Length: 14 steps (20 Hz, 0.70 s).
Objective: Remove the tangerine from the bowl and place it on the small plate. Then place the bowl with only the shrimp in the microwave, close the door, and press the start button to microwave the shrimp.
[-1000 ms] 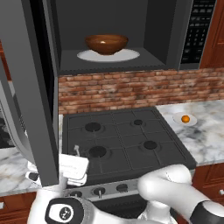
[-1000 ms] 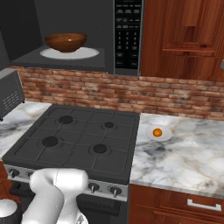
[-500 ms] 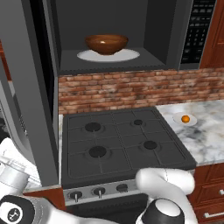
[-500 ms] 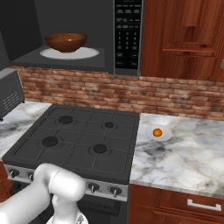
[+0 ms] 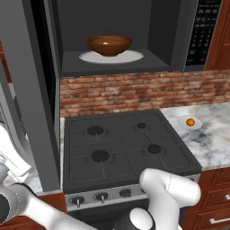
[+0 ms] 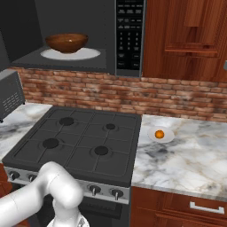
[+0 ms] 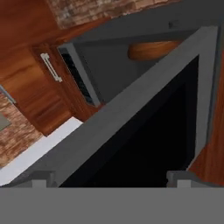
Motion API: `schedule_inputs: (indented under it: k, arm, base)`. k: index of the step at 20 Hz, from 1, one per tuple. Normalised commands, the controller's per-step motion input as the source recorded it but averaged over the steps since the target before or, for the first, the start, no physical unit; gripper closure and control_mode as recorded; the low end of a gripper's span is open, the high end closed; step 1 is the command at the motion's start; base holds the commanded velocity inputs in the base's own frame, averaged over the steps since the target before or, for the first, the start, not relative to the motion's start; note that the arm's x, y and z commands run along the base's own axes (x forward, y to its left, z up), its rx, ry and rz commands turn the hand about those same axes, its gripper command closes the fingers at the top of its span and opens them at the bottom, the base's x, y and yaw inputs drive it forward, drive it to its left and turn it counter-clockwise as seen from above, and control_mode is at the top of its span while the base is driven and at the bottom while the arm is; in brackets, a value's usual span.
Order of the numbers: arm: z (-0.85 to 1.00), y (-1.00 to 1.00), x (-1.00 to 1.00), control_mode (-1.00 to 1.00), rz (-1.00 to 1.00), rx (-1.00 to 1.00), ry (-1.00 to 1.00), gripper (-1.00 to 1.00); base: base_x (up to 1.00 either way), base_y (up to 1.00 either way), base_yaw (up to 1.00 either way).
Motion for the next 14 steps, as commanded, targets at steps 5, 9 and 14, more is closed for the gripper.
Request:
schedule_inputs:
  k: [5,9,14]
  arm:
    - [0.26,-0.71,0.0,-1.0,0.0,0.09,-0.31,-1.0]
    - [0.35,-0.82,0.0,-1.0,0.0,0.13,-0.28,-1.0]
    - [0.46,-0.89,0.0,-1.0,0.0,0.13,-0.27,-1.0]
  base:
    - [0.0,0.0,0.0]
    - [0.0,0.0,0.0]
    - [0.0,0.0,0.0]
